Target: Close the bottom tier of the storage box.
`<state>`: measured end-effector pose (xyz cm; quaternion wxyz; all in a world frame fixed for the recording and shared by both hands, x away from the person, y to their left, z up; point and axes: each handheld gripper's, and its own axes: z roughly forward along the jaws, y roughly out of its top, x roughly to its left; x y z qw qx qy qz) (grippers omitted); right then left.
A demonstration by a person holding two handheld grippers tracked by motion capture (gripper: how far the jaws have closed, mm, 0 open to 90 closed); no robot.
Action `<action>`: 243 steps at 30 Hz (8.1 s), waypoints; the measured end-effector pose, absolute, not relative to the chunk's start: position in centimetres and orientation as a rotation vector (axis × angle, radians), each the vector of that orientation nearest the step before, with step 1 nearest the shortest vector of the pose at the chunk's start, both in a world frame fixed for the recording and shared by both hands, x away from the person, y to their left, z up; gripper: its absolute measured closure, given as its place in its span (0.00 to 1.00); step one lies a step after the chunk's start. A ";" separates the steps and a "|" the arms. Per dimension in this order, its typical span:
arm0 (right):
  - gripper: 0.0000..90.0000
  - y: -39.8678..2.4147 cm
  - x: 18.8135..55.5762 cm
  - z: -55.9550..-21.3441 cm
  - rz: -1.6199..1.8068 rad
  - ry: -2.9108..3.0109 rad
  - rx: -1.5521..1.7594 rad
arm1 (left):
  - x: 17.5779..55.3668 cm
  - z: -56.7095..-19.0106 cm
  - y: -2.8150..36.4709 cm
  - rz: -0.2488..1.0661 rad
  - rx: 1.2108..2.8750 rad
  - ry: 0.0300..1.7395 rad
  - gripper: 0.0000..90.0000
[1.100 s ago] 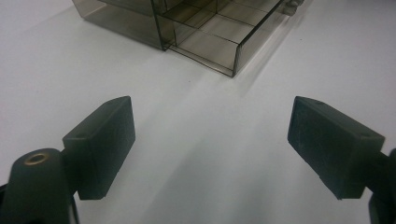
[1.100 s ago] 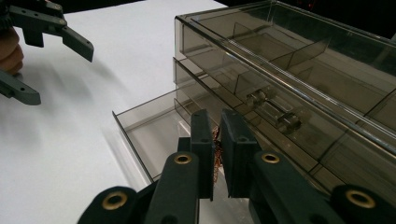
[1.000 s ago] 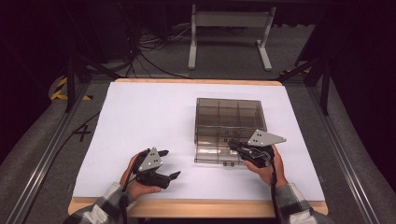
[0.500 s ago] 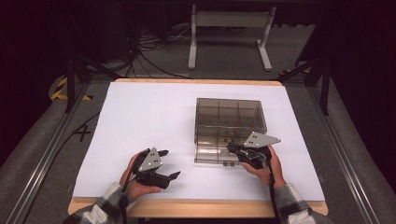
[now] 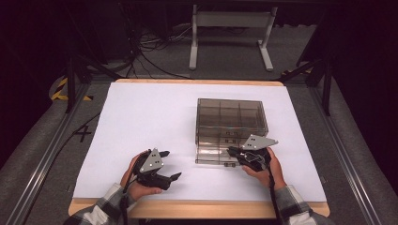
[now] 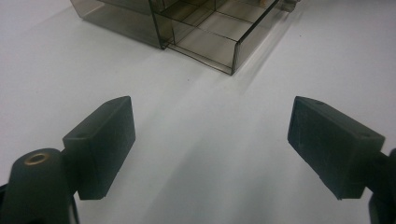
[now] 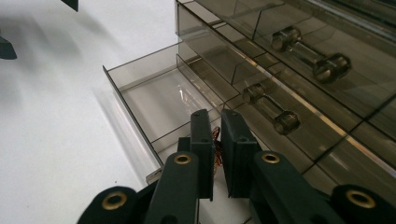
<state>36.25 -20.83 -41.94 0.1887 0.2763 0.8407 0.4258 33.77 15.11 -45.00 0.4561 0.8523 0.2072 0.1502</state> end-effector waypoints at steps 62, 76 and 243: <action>1.00 -26.5 34.5 -36.5 1.270 2.033 0.811 | 33.5 -45.0 13.6 0.302 2.109 0.451 0.37; 1.00 -29.6 37.9 -36.4 1.200 1.900 0.956 | 33.5 -44.8 11.4 0.258 2.097 0.403 0.44; 1.00 -28.9 38.5 -37.6 1.122 1.909 1.009 | 41.7 -44.2 -0.9 0.469 2.265 0.379 1.00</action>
